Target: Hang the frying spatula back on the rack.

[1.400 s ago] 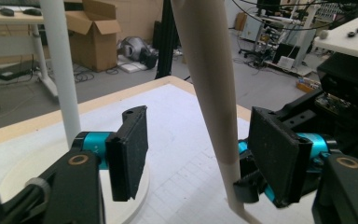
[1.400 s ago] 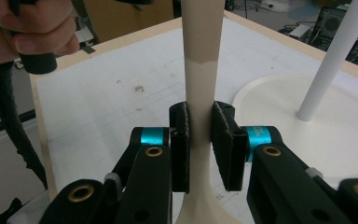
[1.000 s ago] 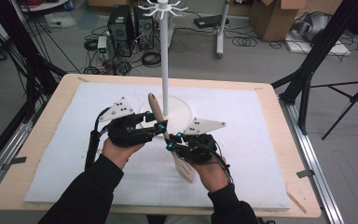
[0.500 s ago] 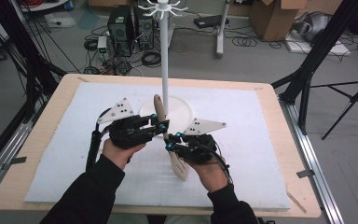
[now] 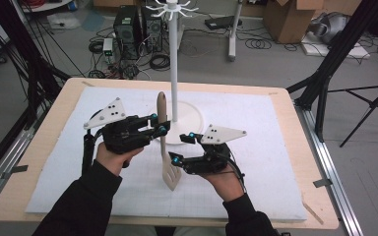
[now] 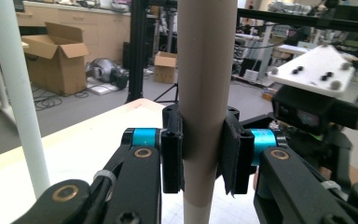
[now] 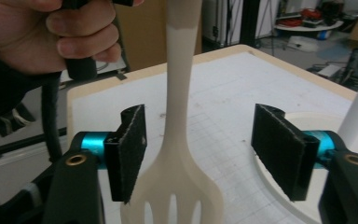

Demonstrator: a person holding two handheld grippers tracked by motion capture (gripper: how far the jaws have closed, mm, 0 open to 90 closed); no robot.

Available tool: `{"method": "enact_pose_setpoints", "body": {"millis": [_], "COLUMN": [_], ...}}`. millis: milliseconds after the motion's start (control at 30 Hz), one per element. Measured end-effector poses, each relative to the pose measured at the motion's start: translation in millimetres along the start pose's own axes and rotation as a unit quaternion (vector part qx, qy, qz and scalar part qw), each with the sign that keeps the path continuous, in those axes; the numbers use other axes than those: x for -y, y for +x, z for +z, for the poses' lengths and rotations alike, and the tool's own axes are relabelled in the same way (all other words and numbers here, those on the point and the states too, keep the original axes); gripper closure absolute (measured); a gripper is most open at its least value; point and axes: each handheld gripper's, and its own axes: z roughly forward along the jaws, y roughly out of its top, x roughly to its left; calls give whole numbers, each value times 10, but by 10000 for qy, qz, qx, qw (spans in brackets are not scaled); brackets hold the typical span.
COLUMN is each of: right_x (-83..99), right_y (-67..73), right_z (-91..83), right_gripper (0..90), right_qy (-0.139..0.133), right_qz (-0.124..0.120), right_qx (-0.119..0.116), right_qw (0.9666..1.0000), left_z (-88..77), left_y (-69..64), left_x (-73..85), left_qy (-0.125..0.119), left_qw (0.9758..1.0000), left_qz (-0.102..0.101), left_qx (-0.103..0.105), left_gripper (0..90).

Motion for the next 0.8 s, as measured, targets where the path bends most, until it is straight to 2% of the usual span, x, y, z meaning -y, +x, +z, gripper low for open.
{"method": "enact_pose_setpoints", "body": {"millis": [200,267,333,533,733,800], "right_x": [21,33,46,77,93,94], "right_y": [-44,-63,-82,-108,-99,-87], "right_z": [-40,-65,-90,-104,-75,-73], "right_gripper": [272,274,274,246,219,207], "right_qy": [-125,-270,-452,-557,-528,-594], "right_qz": [23,-61,-79,-243,-335,-447], "right_qx": [-301,-562,-673,-1082,-1342,-1431], "right_qw": [9995,9980,9967,9923,9890,9869], "left_z": [-87,-109,-128,-156,-168,-163], "left_y": [16,15,13,-9,-20,-31], "left_x": [-28,-38,-47,-50,-41,-35], "left_qy": [13,5,20,64,84,82], "left_qw": [9995,9989,9981,9948,9910,9896], "left_qz": [135,185,226,437,484,481], "left_qx": [302,431,565,920,1241,1353], "left_gripper": [724,723,723,723,722,723]}}
